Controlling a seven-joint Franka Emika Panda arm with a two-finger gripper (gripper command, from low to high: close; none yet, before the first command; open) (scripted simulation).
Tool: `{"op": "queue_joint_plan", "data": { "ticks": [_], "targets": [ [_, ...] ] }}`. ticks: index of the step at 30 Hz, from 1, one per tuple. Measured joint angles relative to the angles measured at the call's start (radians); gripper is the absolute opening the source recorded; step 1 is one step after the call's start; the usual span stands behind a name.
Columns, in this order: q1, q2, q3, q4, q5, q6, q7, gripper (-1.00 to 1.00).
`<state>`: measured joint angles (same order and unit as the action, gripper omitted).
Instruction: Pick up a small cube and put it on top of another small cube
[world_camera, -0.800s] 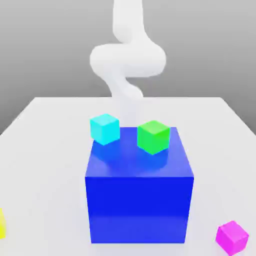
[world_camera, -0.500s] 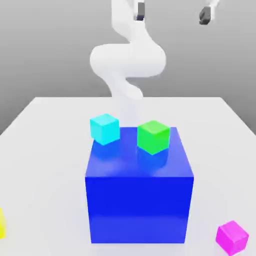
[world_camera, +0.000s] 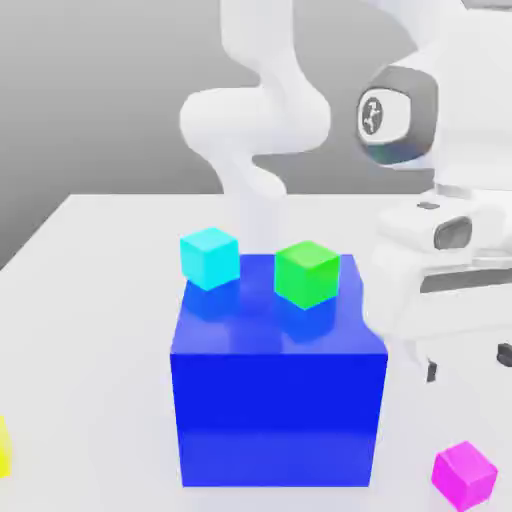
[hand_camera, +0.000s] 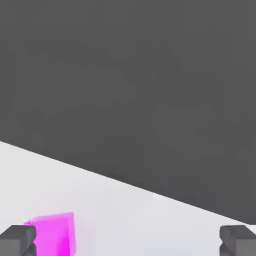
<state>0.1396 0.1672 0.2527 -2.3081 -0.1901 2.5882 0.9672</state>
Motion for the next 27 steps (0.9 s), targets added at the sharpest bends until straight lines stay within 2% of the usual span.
{"op": "queue_joint_plan", "data": {
  "ticks": [5, 9, 10, 18, 21, 27],
  "targets": [
    [0.049, 0.178, 0.018, 0.0, -0.02, 0.061, 0.02, 0.0],
    [0.1, 0.323, -0.035, 0.029, -0.077, 0.161, 0.063, 0.0],
    [0.109, 0.347, -0.046, 0.034, -0.088, 0.179, 0.071, -1.0],
    [0.1, 0.323, -0.034, 0.028, -0.077, 0.16, 0.063, -1.0],
    [0.07, 0.224, 0.006, 0.005, -0.026, 0.085, 0.025, -1.0],
    [-0.001, 0.081, -0.014, 0.056, 0.032, -0.161, -0.103, -1.0]
  ]
}}
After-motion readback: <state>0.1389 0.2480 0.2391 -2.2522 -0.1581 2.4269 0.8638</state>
